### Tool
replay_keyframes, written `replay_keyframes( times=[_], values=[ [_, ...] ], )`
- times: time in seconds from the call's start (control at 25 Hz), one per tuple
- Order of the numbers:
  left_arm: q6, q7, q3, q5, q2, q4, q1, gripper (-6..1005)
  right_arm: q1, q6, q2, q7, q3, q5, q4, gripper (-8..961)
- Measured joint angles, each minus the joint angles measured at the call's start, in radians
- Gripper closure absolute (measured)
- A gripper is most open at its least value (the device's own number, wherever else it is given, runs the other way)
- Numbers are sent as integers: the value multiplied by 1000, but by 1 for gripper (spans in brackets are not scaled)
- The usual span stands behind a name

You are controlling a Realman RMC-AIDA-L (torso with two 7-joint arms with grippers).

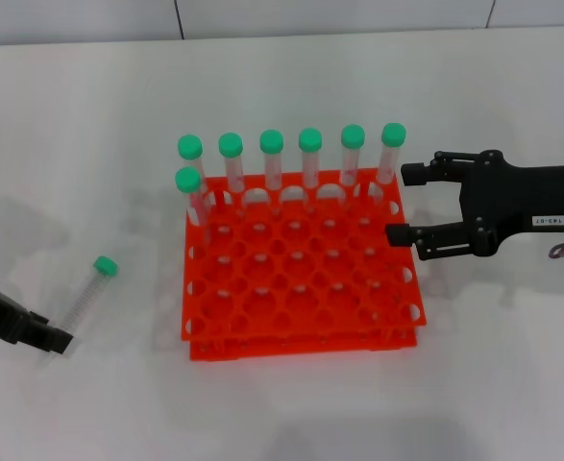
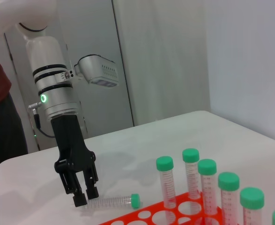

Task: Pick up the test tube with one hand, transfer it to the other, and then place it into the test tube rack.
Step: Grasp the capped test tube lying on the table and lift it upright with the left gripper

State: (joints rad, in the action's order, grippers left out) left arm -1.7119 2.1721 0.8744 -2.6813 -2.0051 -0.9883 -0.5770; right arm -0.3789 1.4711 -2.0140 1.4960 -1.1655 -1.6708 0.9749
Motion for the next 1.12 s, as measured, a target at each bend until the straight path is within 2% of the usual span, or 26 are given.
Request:
replay_keyframes(
  times=[1.04, 1.12],
  values=[
    [19, 6, 0, -24, 2, 36, -16, 549, 0, 0, 0, -1, 0, 0, -2, 163],
    [22, 7, -1, -34, 2, 38, -18, 579, 0, 0, 0, -1, 0, 0, -2, 163]
  ],
)
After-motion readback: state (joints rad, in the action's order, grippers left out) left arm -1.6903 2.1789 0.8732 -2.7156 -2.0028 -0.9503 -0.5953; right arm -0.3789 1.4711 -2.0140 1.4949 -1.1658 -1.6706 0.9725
